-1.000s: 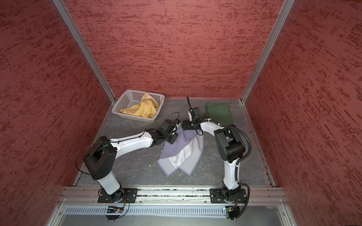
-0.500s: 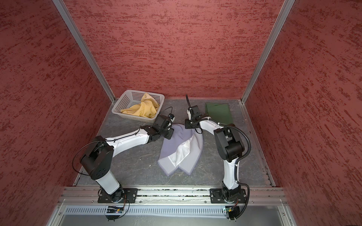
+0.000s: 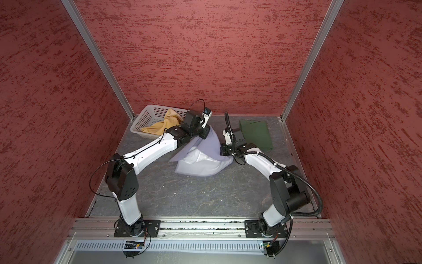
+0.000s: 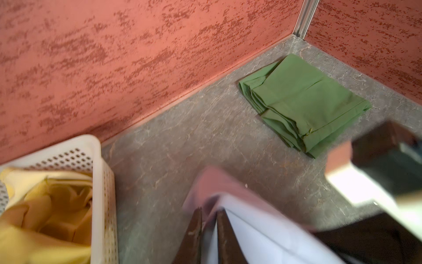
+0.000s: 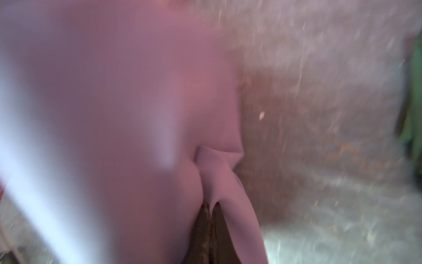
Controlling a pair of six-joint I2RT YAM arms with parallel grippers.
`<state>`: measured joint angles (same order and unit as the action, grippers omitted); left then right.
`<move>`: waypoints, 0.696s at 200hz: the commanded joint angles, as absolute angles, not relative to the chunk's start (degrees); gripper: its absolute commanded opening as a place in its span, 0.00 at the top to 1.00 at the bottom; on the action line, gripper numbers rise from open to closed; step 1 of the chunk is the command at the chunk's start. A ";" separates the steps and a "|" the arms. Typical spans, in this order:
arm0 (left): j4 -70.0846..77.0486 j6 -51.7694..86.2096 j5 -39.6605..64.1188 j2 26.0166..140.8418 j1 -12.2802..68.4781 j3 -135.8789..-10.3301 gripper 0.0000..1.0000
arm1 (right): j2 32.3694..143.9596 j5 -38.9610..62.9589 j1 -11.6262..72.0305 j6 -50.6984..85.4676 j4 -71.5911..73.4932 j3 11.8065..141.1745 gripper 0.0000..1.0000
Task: Fold and stack skirts
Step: Flatten out the skirt at the center of the table.
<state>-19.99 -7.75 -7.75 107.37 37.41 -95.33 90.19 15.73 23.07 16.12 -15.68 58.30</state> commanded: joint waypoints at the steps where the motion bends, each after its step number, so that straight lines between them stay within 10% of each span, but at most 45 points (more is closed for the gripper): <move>1: -20.36 -10.24 -7.25 109.97 37.18 -97.86 0.84 | 88.79 19.49 23.82 18.27 -15.13 55.51 0.92; 27: -21.31 -8.92 -6.77 110.92 37.27 -96.68 0.80 | 88.86 21.68 23.91 18.50 -15.02 53.97 0.79; 72: -21.19 -3.56 -6.16 106.87 37.50 -88.38 0.33 | 88.47 22.52 23.91 16.63 -16.98 56.29 0.54; 139: -20.56 -6.87 -9.79 99.20 38.45 -75.00 0.24 | 87.21 14.87 23.86 12.19 -23.20 61.34 0.42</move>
